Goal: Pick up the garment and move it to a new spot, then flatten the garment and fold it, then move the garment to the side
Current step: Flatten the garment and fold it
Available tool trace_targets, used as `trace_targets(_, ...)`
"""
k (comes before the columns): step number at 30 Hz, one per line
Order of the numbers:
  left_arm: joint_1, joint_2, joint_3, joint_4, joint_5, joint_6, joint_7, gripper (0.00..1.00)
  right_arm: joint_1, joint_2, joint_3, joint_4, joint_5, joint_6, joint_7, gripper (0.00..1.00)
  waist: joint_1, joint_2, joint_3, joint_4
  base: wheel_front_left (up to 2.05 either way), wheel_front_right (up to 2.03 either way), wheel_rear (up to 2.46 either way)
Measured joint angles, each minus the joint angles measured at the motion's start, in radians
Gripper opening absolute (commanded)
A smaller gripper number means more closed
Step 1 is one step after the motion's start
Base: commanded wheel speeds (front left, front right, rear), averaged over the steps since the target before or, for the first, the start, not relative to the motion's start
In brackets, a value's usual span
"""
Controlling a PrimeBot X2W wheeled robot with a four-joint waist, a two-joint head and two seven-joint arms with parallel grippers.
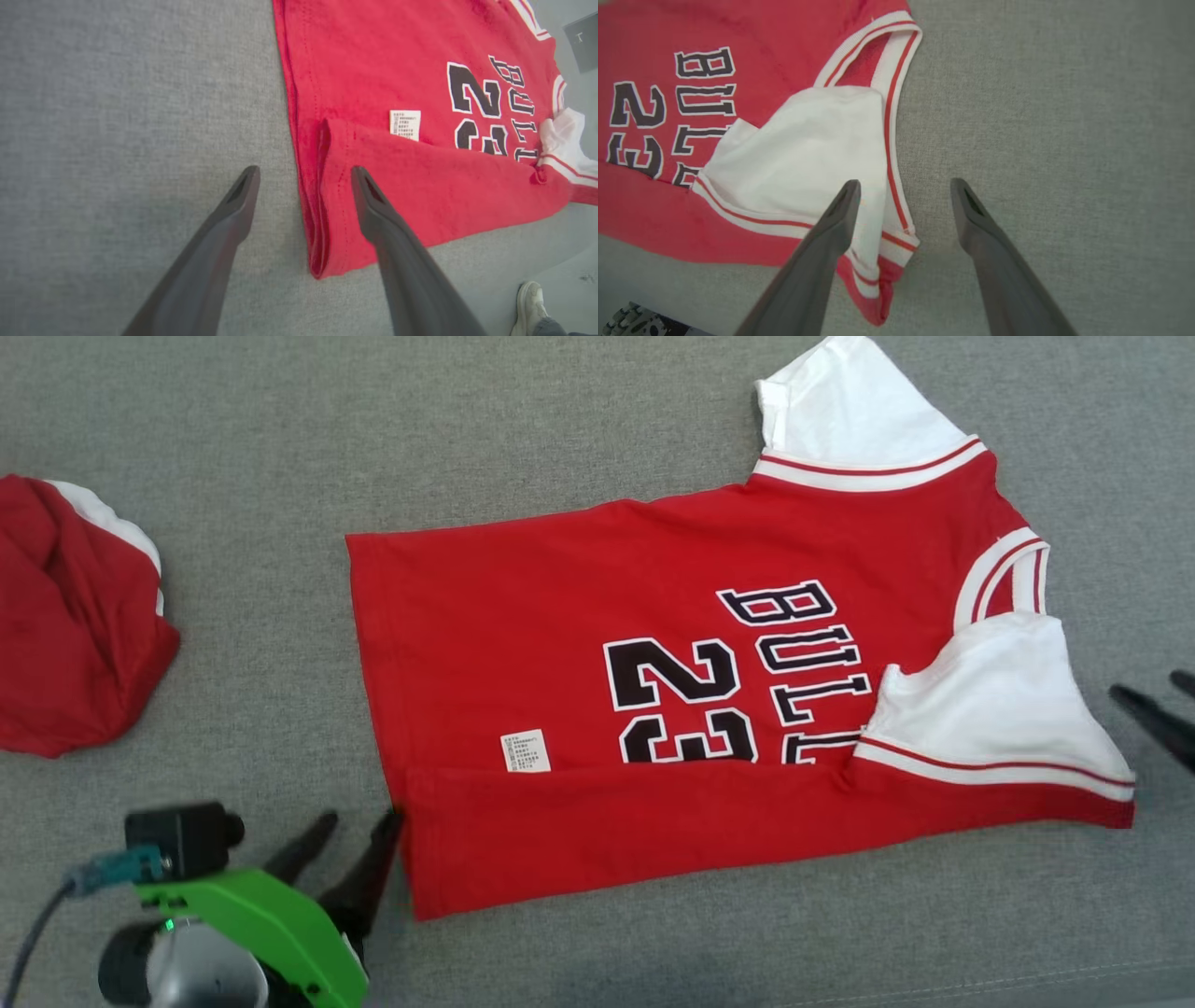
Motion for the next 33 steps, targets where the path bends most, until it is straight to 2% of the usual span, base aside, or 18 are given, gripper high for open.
trace_targets(3, -0.121, 0.023, 0.008, -0.002, 0.030, 0.008, 0.036, 1.00, -0.066, -0.013, -0.057, -0.006, -0.022, 0.000, 0.059, 1.00, 0.0000, 0.0000, 0.023, 0.011, 0.00, 0.00, 0.00)
trace_targets(5, -0.223, 0.019, 0.000, 0.021, 0.044, 0.007, 0.054, 1.00, -0.138, -0.005, -0.077, -0.026, -0.046, -0.001, 0.085, 1.00, 0.0000, 0.0000, 0.042, 0.019, 0.00, 0.00, 0.00)
trace_targets(7, -0.333, -0.005, -0.008, 0.068, 0.052, 0.004, 0.061, 1.00, -0.252, 0.029, -0.099, -0.025, -0.112, 0.000, 0.073, 1.00, 0.0000, 0.0000, 0.065, 0.027, 0.00, 0.00, 0.00)
trace_targets(10, -0.487, -0.060, -0.053, 0.182, 0.077, -0.022, 0.065, 1.00, -0.415, 0.100, -0.059, 0.007, -0.226, -0.001, 0.058, 1.00, 0.0001, 0.0000, 0.103, 0.037, 0.00, 0.00, 0.00)
trace_targets(15, -0.665, -0.112, -0.108, 0.400, 0.131, -0.066, 0.038, 1.00, -0.637, 0.217, 0.077, 0.146, -0.404, -0.001, 0.039, 1.00, 0.0002, 0.0000, 0.166, 0.057, 0.00, 0.00, 0.00)
trace_targets(18, -0.731, -0.131, -0.127, 0.489, 0.161, -0.091, -0.004, 1.00, -0.723, 0.273, 0.141, 0.239, -0.444, -0.001, 0.027, 1.00, 0.0002, 0.0000, 0.186, 0.079, 0.00, 0.00, 0.00)
trace_targets(21, -0.765, -0.151, -0.145, 0.548, 0.164, -0.118, -0.021, 1.00, -0.796, 0.296, 0.181, 0.320, -0.462, -0.001, 0.026, 1.00, 0.0001, 0.0000, 0.193, 0.104, 0.00, 0.00, 0.00)
trace_targets(29, -0.823, -0.202, -0.186, 0.645, 0.163, -0.178, -0.046, 1.00, -0.926, 0.311, 0.239, 0.495, -0.494, -0.001, 0.043, 1.00, 0.0001, 0.0000, 0.191, 0.169, 0.00, 0.00, 0.00)
trace_targets(33, -0.850, -0.224, -0.206, 0.685, 0.163, -0.197, -0.048, 1.00, -0.977, 0.308, 0.229, 0.569, -0.502, -0.001, 0.045, 1.00, 0.0001, 0.0000, 0.190, 0.191, 0.00, 0.00, 0.00)
